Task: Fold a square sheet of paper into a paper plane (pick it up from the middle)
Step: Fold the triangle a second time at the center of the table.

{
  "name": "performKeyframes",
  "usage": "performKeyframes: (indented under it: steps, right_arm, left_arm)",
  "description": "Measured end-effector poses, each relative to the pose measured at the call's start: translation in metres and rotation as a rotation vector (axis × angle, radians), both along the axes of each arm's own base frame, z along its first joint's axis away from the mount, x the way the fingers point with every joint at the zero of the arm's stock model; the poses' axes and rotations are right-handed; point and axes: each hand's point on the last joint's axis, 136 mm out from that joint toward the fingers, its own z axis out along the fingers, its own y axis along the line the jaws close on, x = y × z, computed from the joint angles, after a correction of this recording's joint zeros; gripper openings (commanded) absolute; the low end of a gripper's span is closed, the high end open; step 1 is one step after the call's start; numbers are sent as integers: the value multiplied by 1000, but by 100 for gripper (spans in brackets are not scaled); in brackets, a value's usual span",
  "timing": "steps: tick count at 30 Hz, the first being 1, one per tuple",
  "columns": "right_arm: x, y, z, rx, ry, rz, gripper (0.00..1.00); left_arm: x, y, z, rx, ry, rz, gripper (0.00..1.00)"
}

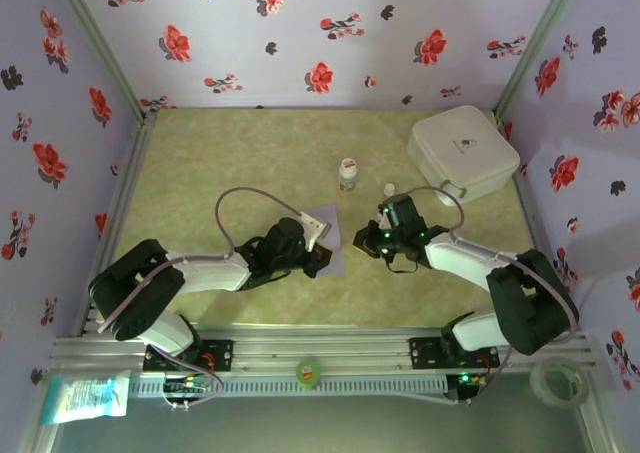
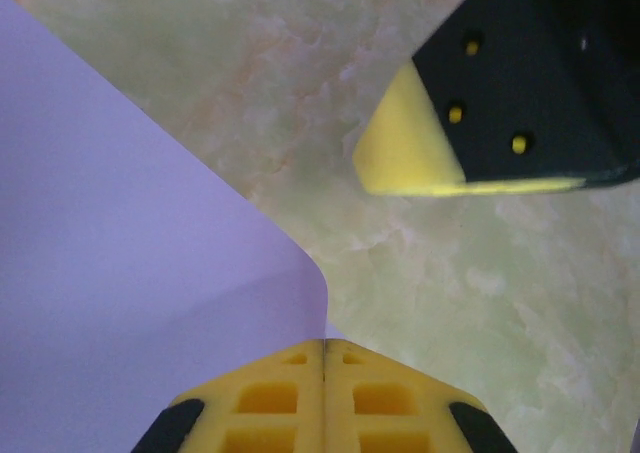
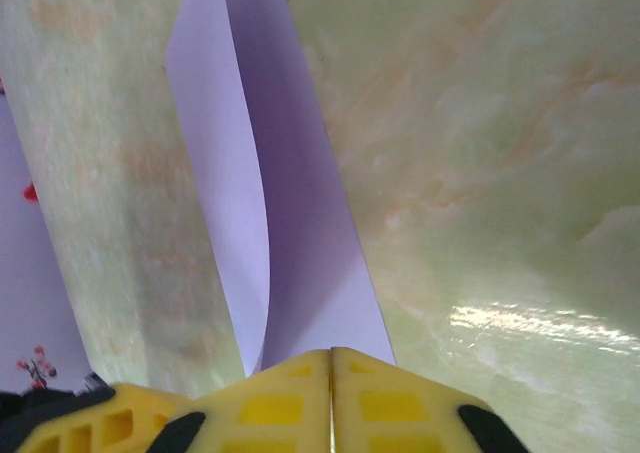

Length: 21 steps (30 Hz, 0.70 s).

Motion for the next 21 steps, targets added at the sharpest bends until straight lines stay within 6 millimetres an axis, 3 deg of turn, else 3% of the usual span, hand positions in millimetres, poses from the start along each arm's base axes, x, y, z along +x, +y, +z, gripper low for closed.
performKeyframes:
  steps: [8,21]
  right_arm:
    - [-21,14,-22,-44,59,86,0]
    - [-23,31,-37,-71,96,132,1]
  left_arm:
    - [1,1,0,-4,9,8,0]
    - [1,1,0,-4,9,9,0]
